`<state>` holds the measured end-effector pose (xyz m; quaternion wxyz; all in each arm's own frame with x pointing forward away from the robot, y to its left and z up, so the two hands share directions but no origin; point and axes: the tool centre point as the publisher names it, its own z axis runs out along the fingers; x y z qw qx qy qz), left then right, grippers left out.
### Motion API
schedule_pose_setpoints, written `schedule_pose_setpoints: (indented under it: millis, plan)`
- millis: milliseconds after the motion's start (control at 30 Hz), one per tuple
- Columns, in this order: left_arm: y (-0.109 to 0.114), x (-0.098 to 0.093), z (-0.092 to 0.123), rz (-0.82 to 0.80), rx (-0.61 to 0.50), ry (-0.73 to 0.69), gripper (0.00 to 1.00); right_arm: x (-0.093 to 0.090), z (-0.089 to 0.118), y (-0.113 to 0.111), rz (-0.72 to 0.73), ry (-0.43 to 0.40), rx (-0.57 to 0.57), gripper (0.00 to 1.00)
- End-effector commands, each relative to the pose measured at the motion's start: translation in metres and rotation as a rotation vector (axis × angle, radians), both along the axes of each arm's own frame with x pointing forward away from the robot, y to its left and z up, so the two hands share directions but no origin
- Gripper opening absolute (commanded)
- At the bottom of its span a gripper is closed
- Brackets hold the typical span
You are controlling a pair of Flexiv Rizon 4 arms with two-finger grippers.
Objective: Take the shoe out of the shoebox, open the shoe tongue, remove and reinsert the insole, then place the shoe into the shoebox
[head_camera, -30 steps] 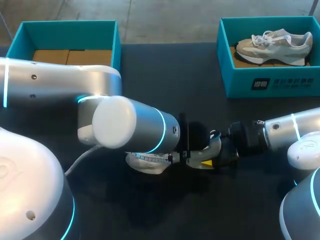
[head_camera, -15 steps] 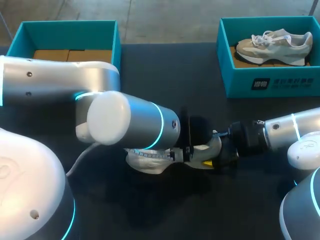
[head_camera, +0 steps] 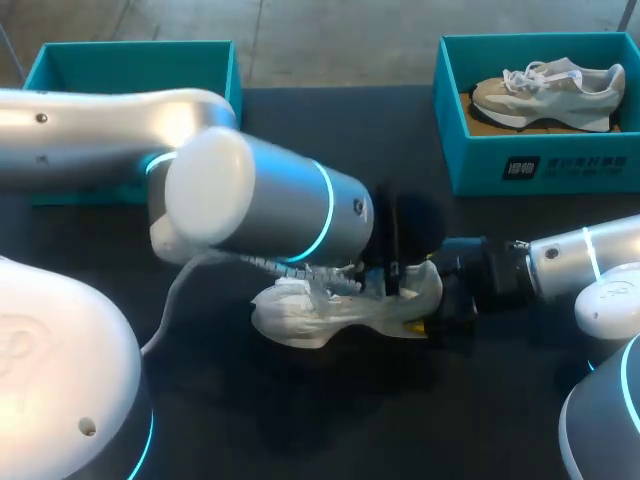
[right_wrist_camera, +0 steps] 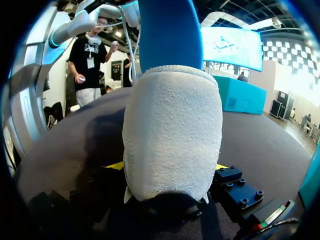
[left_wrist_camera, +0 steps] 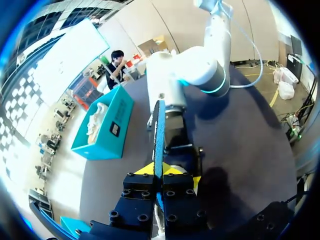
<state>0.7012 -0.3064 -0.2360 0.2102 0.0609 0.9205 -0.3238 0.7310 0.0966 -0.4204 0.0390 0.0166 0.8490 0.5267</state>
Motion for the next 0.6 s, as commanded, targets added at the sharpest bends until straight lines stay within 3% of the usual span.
schedule_pose_setpoints:
  millis: [33,467,600]
  plan:
    - [0.001,0.002,0.015,-0.033,0.014,0.018,0.00,0.000,0.000,0.001,-0.001,-0.001,-0.002,0.00]
    - [-0.010,-0.002,0.034,-0.137,0.081,0.095,0.00,0.000,0.000,0.001,-0.001,-0.001,-0.002,0.00]
    - [-0.009,-0.002,0.044,-0.200,0.057,0.169,0.00,0.000,0.000,0.001,-0.001,-0.001,-0.002,0.00]
